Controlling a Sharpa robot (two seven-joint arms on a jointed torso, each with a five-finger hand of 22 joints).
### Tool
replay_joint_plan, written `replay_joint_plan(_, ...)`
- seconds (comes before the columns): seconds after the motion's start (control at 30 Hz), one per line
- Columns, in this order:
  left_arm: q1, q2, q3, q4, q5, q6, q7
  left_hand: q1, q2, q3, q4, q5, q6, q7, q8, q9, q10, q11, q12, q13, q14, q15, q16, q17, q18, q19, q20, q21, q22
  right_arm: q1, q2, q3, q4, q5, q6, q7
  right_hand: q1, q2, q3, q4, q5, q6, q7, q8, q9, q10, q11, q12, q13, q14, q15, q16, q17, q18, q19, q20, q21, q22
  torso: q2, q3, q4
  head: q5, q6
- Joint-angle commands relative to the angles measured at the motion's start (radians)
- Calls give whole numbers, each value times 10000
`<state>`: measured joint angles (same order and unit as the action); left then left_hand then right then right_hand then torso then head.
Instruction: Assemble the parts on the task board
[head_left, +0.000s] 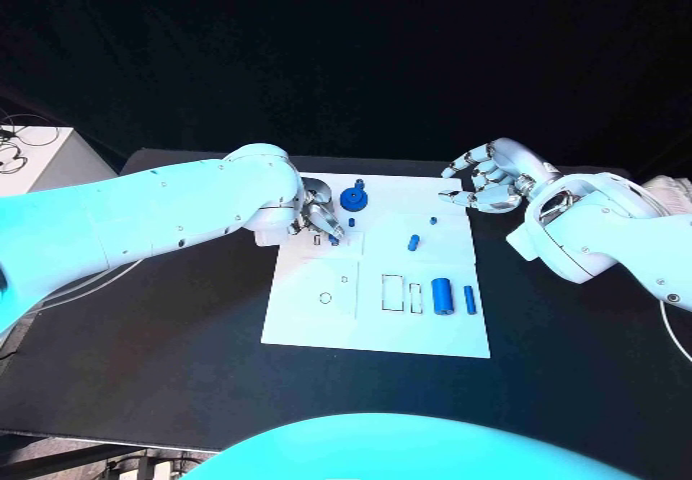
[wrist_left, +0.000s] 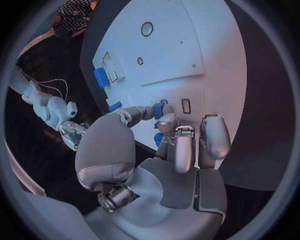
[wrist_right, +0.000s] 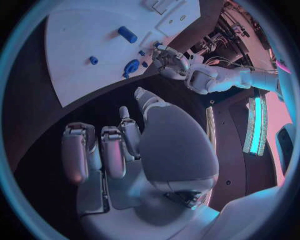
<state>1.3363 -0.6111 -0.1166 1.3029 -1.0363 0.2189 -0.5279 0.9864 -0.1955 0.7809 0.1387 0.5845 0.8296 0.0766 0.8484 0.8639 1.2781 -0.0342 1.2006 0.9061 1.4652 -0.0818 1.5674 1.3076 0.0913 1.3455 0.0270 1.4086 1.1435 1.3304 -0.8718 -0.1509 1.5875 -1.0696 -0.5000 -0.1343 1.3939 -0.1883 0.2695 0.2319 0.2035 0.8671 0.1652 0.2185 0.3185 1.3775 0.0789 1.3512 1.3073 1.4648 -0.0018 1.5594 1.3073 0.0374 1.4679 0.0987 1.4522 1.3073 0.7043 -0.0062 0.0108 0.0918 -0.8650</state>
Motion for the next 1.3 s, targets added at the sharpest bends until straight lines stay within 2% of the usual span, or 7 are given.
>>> replay_joint_plan(0.03,12,53,-1,-43,28,-88,-11,-39,121,1928,-1993,6,470,-412,33,5,95,-28,70,26,1055,-79,31,2626,-62,68,-34,69,31,-5,11,4,-6,-24,92,18,52,-43,61,-10,47,90,-2,10,-9,-54,7,-41,718,984,47,-36,2362,-31,459,52,-31,1511,3,0,-5,15,3)
replay_joint_plan(0.3,10,96,-8,-73,25,58,-24,-54,137,1923,-1992,2,481,-419,31,3,97,-34,58,4,1053,-83,28,2620,-65,77,-38,73,46,-8,7,4,-10,-24,95,16,55,-46,69,-9,61,91,-1,11,-10,-48,7,-34,723,987,47,-30,2373,-31,460,52,-30,1512,-3,3,-7,20,-28)
replay_joint_plan(0.57,10,103,-20,-97,-11,291,-52,-57,149,1926,-1998,3,484,-424,28,2,101,-38,55,4,1051,-86,24,2613,-67,83,-40,77,57,-16,-6,3,-15,-24,113,12,59,-46,77,-9,75,91,-1,11,-12,-50,7,-36,720,985,47,-35,2364,-29,457,51,-37,1506,-19,0,17,59,-77)
replay_joint_plan(0.93,-9,49,-56,-66,8,-230,-23,-67,178,1940,-2008,13,496,-433,25,0,117,-46,61,19,1055,-92,32,2628,-66,82,-45,74,54,-18,-41,3,-8,-24,116,-8,59,-46,77,-9,75,91,-1,11,-12,-50,7,-36,720,985,47,-35,2364,-29,457,51,-37,1506,-27,-11,26,92,-75)
replay_joint_plan(1.03,-19,53,-75,-70,6,-310,-22,-71,181,1942,-2012,17,501,-435,26,0,124,-48,66,29,1054,-93,31,2625,-67,85,-46,75,57,-18,-43,2,-6,-24,119,-9,59,-46,77,-9,75,91,-1,11,-12,-50,7,-36,720,985,47,-35,2364,-29,457,51,-37,1506,-29,-6,19,95,-73)
replay_joint_plan(1.3,-31,26,-213,-41,19,-487,-20,-94,207,1965,-2034,34,524,-446,27,-1,145,-59,67,35,1052,-102,26,2617,-71,97,-54,82,76,-18,-39,2,-14,-24,119,-14,59,-46,77,-9,75,91,-1,11,-12,-50,7,-36,720,985,47,-35,2364,-29,457,51,-37,1506,-25,-5,6,99,-77)
